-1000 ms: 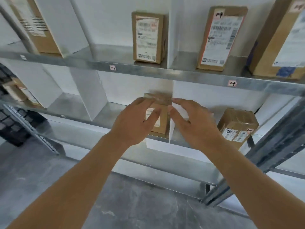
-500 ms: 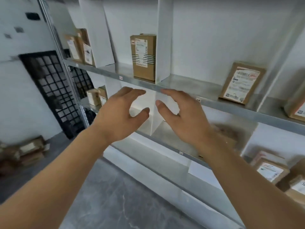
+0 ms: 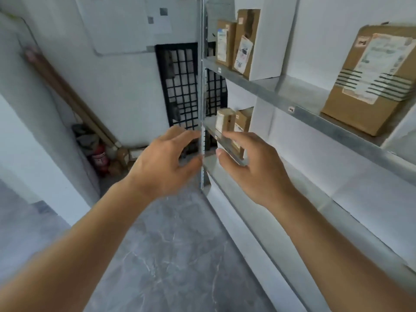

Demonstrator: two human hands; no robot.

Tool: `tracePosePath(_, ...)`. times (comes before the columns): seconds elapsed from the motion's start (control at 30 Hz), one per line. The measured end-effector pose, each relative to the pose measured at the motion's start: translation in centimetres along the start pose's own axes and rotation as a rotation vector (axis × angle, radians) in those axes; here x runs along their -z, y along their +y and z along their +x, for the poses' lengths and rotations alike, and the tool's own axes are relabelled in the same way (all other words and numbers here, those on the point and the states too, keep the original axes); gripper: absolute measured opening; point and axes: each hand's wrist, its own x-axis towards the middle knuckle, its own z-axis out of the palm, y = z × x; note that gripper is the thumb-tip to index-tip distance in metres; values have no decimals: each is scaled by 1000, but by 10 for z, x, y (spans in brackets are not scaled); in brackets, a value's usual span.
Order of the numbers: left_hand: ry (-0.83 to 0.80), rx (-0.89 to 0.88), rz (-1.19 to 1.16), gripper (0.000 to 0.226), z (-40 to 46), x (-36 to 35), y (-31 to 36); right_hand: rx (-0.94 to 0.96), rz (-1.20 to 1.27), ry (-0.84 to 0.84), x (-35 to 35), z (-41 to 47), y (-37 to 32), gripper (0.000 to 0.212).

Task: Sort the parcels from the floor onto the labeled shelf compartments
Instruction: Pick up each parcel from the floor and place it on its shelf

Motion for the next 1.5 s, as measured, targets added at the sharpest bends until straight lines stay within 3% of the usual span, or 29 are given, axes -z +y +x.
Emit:
tracePosePath(0.3,52,310,111,67,70,-16,-121,160,138,-262,-114,162,44,52)
tracePosePath(0.53,23,503,144,57,121,-12,-259,225,171,-395,-244,277,48,47)
tracePosePath(0.77,-68,540,61,59,205,-19,-438,192,133,-525,-389,404,50,51)
tracePosePath(0.97,-118,529,57,59,297,-14,-560,137,124,-551,-472,512,58,49)
tracePosePath(1.27,-207,641,9,61,446,-77,-733,21,165,-614,-622,687,145,46)
tracePosePath(1.5,-278,816,-24,62,543,-132,-868,-73,180,-814,-755,809,196,50)
